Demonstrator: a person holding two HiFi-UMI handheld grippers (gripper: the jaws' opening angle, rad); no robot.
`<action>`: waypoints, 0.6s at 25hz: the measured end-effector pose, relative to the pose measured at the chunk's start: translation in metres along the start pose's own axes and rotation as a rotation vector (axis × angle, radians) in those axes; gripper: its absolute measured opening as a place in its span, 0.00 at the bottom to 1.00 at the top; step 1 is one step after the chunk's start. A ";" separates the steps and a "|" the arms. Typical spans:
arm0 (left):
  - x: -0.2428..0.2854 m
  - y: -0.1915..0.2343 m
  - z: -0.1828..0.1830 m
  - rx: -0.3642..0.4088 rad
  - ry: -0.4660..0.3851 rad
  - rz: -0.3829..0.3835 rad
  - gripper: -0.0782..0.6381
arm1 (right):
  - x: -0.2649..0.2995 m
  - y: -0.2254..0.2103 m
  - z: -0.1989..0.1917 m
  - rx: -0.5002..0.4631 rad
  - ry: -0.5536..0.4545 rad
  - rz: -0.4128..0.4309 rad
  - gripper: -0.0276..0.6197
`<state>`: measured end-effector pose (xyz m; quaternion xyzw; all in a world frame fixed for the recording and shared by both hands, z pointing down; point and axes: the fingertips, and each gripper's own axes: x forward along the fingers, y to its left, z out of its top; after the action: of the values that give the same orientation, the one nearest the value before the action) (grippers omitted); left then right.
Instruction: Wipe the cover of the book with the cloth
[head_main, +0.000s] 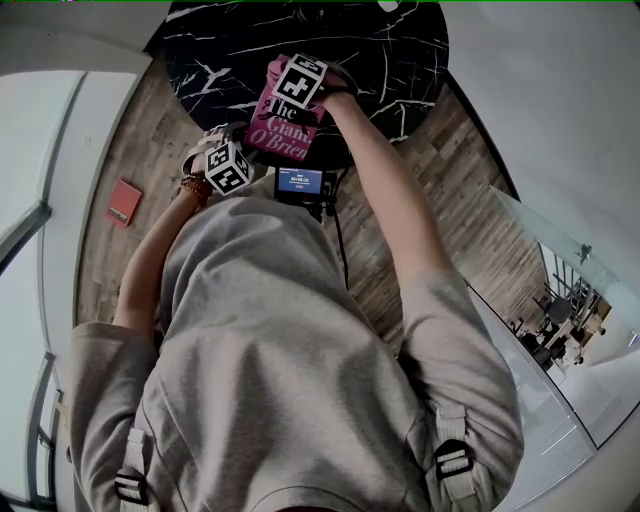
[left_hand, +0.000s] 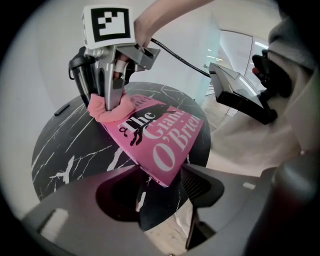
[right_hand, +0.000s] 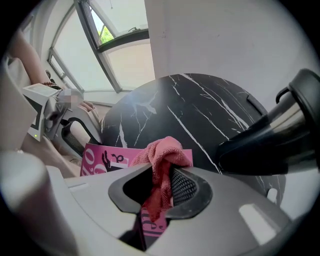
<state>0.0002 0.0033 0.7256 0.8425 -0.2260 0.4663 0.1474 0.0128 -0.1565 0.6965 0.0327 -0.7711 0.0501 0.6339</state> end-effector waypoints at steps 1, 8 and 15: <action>0.000 0.000 0.000 0.001 0.002 -0.003 0.47 | 0.000 0.002 0.000 0.000 0.004 0.004 0.19; 0.001 0.000 0.001 0.008 0.005 -0.010 0.47 | 0.002 0.020 0.002 -0.013 0.012 0.040 0.19; 0.001 0.000 0.002 0.002 0.007 -0.014 0.48 | 0.003 0.039 0.003 -0.031 0.011 0.079 0.19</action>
<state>0.0018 0.0020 0.7258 0.8425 -0.2191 0.4685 0.1507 0.0049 -0.1183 0.6976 -0.0079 -0.7688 0.0635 0.6363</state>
